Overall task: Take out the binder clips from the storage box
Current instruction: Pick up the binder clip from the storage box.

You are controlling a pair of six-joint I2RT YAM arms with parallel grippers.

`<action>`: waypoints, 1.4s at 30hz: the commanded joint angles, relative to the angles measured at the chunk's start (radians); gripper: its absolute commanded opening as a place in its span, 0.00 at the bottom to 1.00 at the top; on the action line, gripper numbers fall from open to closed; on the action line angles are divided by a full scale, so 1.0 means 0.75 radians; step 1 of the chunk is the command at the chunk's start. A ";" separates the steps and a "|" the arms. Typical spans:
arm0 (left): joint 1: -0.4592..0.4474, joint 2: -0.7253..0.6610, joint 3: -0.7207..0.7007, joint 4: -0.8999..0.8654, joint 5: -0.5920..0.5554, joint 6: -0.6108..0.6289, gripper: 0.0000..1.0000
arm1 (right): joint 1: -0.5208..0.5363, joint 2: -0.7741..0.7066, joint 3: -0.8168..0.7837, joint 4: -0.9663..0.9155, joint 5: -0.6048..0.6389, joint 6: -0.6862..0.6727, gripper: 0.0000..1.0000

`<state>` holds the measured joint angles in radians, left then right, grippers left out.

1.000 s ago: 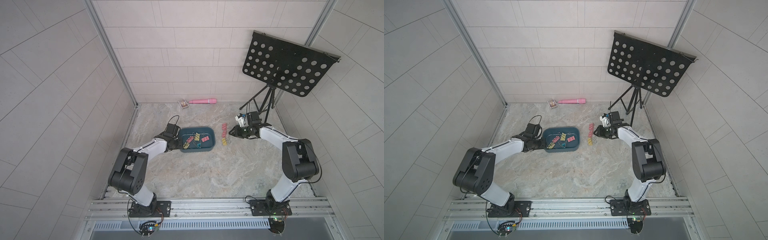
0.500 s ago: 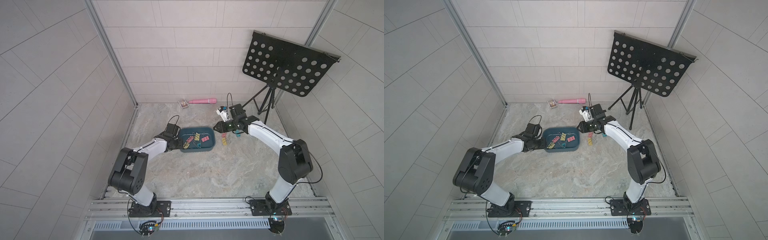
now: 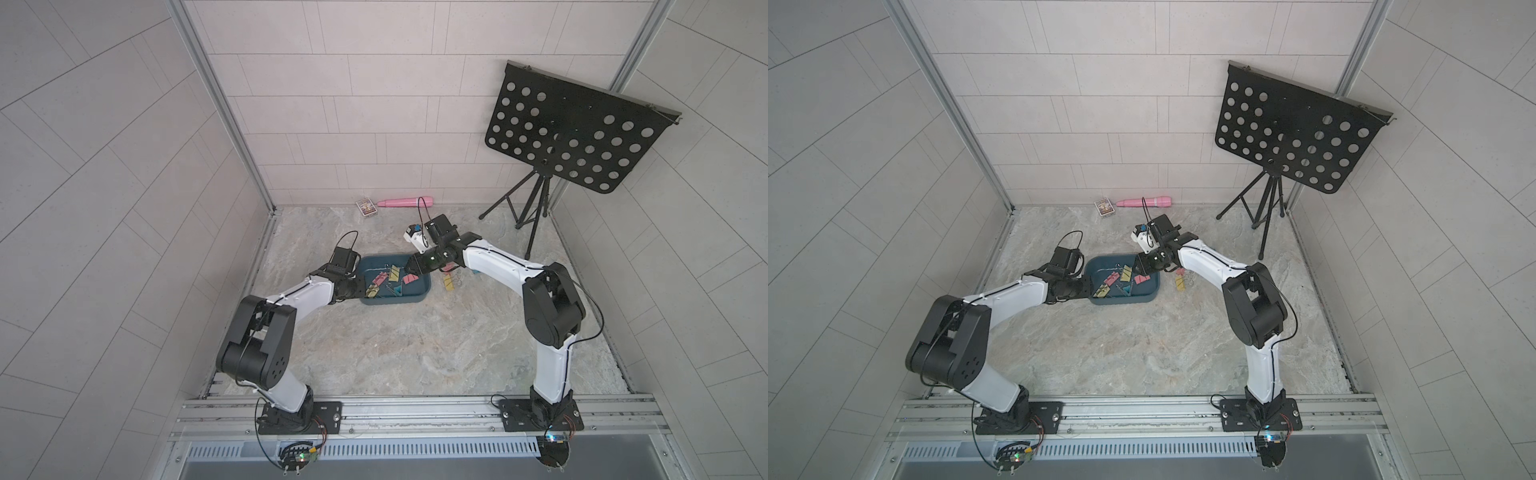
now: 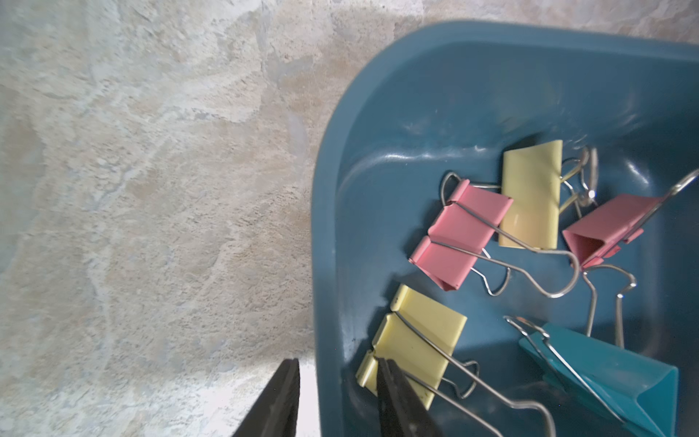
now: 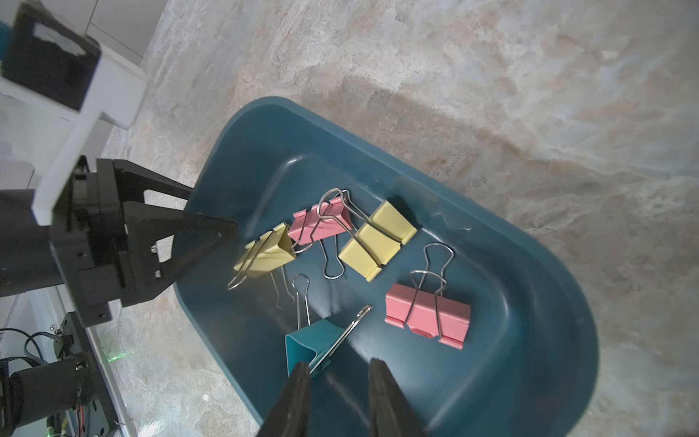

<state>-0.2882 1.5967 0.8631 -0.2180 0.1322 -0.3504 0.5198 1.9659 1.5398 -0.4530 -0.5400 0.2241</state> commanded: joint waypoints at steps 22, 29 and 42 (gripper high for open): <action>0.008 -0.042 -0.030 -0.030 -0.006 -0.003 0.42 | 0.039 0.239 0.316 -0.214 0.345 -0.178 0.32; 0.008 -0.045 -0.030 -0.028 -0.003 -0.004 0.42 | 0.036 0.272 0.343 -0.221 0.357 -0.178 0.33; 0.008 -0.051 -0.031 -0.029 -0.004 -0.005 0.42 | 0.034 0.322 0.375 -0.221 0.329 -0.175 0.33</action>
<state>-0.2882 1.5833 0.8524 -0.2176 0.1341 -0.3508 0.5461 2.1853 1.7977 -0.5957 -0.2897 0.1009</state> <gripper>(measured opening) 0.418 0.331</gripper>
